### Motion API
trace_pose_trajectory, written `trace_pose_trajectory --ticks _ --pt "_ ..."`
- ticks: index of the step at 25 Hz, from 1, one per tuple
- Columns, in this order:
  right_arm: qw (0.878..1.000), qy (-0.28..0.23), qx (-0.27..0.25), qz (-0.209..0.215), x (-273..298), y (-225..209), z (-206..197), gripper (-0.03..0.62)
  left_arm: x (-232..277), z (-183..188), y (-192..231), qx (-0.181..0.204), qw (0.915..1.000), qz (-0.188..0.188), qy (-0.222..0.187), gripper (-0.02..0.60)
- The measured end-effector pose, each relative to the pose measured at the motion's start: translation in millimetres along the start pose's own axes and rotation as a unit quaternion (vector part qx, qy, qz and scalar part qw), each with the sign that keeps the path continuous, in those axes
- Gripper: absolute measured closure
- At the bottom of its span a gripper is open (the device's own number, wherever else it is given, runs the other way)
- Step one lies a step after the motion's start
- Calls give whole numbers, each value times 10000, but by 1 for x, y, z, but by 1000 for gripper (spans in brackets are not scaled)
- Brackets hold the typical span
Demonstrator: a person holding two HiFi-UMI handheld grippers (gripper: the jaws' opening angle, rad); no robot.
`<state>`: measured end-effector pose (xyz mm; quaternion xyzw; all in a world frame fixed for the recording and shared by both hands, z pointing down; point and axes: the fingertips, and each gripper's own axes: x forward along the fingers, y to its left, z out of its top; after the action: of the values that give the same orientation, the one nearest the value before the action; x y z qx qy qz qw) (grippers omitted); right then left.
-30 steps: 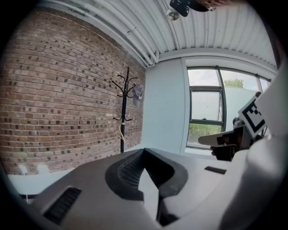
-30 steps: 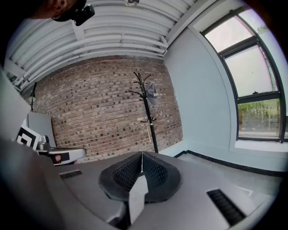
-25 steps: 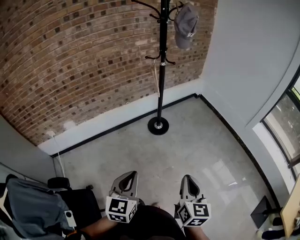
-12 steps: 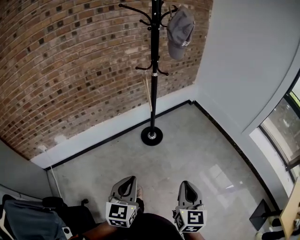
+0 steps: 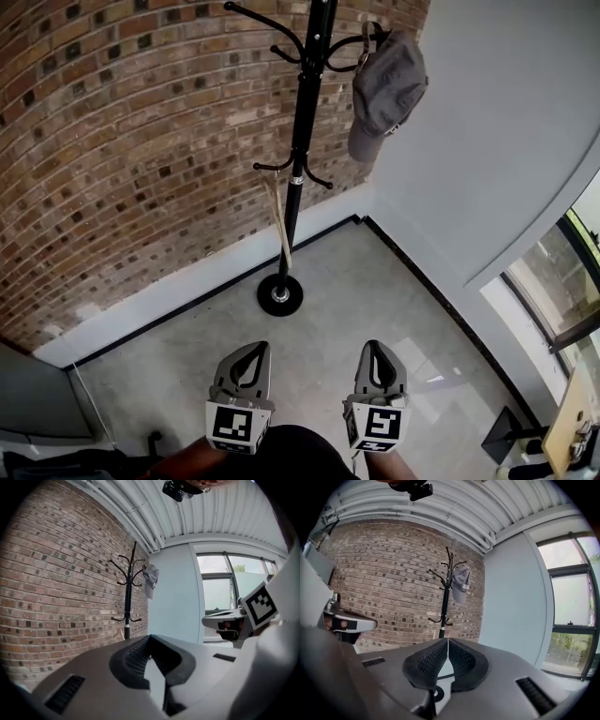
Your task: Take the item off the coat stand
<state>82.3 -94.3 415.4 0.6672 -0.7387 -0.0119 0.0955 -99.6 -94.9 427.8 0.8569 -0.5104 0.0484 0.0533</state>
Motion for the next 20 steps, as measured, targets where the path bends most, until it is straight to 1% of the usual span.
trace_pose_trajectory --ticks 2,4,6,9,11,12,14,16,20 --pt "9996 -125 -206 -155 31 3 20 579 18 13 23 85 9999 -31 -83 555" --pt "9980 -388 -443 -230 63 6 41 578 35 22 47 164 9998 -4 -128 557" --pt "9958 -560 -641 -337 92 6 60 577 50 29 69 138 9997 96 -162 557" --pt "9917 -606 -920 -670 129 -4 82 577 67 39 94 123 9991 268 -302 555" --pt "9857 -859 -1174 -849 155 -14 100 574 79 46 105 133 9985 373 -370 555" --pt "9829 -940 -1290 -918 168 -18 109 561 84 47 109 160 9983 429 -354 555" --pt "9780 -976 -1519 -1048 194 -28 121 498 96 53 116 214 9977 553 -329 555" --pt "9693 -1109 -1847 -1188 221 -38 133 465 108 61 121 245 9967 694 -350 557" --pt "9506 -1114 -2448 -1550 276 -56 140 442 131 73 128 270 9939 1005 -378 555"
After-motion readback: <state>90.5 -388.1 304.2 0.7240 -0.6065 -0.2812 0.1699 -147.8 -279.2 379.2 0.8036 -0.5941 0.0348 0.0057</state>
